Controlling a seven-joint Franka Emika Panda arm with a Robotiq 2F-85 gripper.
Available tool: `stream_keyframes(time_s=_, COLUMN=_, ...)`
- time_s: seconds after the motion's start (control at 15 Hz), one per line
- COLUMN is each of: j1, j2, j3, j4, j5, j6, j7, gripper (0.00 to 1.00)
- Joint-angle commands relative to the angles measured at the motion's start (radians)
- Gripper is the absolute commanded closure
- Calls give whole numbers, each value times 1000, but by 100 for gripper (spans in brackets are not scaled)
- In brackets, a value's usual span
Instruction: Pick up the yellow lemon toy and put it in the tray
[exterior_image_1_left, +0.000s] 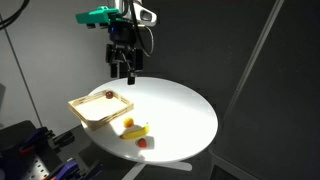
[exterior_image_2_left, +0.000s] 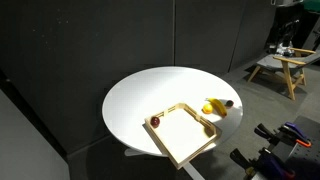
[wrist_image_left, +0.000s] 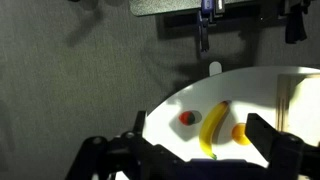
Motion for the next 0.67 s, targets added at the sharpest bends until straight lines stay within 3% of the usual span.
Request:
stream_keyframes(time_s=0.0, j1=6, j2=0, j3=-5, j4=2, j5=-2, j6=-2, j7=2, gripper=0)
stream_keyframes(time_s=0.6, j1=11, j2=19, j3=-4, j4=9, j5=0, j6=26, j7=3, gripper=0)
